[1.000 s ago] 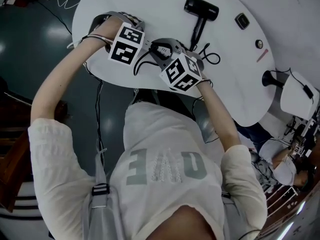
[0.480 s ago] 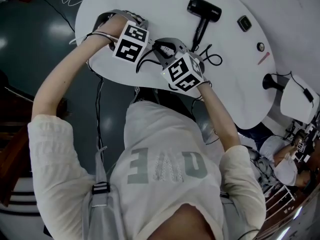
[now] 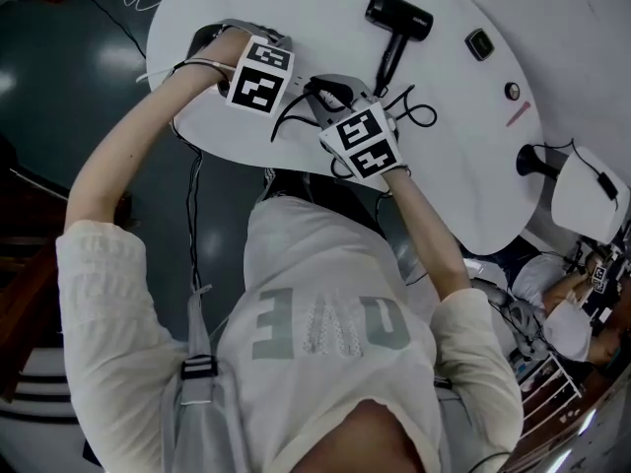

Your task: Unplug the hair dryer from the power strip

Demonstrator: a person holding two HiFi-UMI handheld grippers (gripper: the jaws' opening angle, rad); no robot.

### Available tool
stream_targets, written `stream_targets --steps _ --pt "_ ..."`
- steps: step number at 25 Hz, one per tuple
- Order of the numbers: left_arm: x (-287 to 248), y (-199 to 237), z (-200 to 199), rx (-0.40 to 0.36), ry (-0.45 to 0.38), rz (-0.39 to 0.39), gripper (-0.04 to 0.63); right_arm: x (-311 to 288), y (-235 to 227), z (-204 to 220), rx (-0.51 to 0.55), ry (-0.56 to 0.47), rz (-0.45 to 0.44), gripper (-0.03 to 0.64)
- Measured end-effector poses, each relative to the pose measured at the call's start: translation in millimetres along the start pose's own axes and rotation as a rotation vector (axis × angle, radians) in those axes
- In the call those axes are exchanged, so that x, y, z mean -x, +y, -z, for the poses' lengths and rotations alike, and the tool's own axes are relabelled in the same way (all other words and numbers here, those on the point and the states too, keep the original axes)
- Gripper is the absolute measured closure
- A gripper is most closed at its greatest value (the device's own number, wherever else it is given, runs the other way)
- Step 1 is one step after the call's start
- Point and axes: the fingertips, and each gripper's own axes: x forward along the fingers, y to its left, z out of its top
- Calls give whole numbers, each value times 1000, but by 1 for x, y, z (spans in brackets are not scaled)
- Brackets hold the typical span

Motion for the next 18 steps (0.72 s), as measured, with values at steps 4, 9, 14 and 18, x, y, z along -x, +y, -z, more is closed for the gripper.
stream_targets --steps 4,9,14,18 --pt "-1 3 -2 21 -1 -12 336 1 -14 2 -271 -20 -59 561" --pt "-4 4 -3 33 17 -25 334 3 -13 0 -156 -8 -35 563" --pt "-3 7 -2 45 63 -15 333 11 -7 -15 19 -41 -3 568" --pt "-6 9 -11 60 49 1 333 18 -15 -7 -87 -72 -34 569"
